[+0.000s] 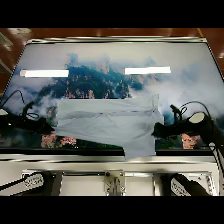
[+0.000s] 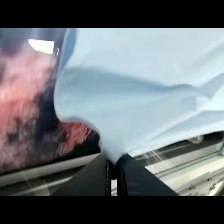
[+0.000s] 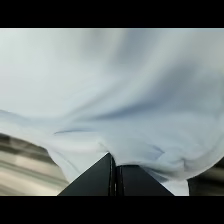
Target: Fold the shirts.
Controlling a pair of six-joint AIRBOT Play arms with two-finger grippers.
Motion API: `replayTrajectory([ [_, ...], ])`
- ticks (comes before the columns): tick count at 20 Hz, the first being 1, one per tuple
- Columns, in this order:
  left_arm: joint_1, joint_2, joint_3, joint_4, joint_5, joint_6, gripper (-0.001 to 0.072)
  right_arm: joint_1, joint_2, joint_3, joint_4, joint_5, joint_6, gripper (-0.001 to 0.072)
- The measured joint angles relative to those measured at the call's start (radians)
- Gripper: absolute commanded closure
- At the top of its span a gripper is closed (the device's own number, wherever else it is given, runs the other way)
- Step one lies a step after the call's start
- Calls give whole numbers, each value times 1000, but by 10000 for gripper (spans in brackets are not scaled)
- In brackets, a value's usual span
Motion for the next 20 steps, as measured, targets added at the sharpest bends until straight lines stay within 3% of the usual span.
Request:
replayTrajectory([
  [5, -57, -84, 226, -31, 2, -50, 656, 3, -134, 241, 75, -92, 18, 654],
  [15, -167, -486, 645, -40, 10, -229, 650, 16, -516, 610, 148, -243, 26, 653],
  [17, -179, -536, 669, -40, 7, -250, 491, 17, -567, 633, 153, -263, 29, 626],
  [18, -183, -554, 678, -40, 0, -258, 361, 18, -586, 640, 154, -269, 29, 615],
  [19, -187, -567, 684, -40, -6, -264, 300, 18, -599, 645, 156, -270, 29, 382],
  [20, -188, -576, 689, -40, -19, -269, 301, 18, -607, 649, 158, -273, 24, 116],
])
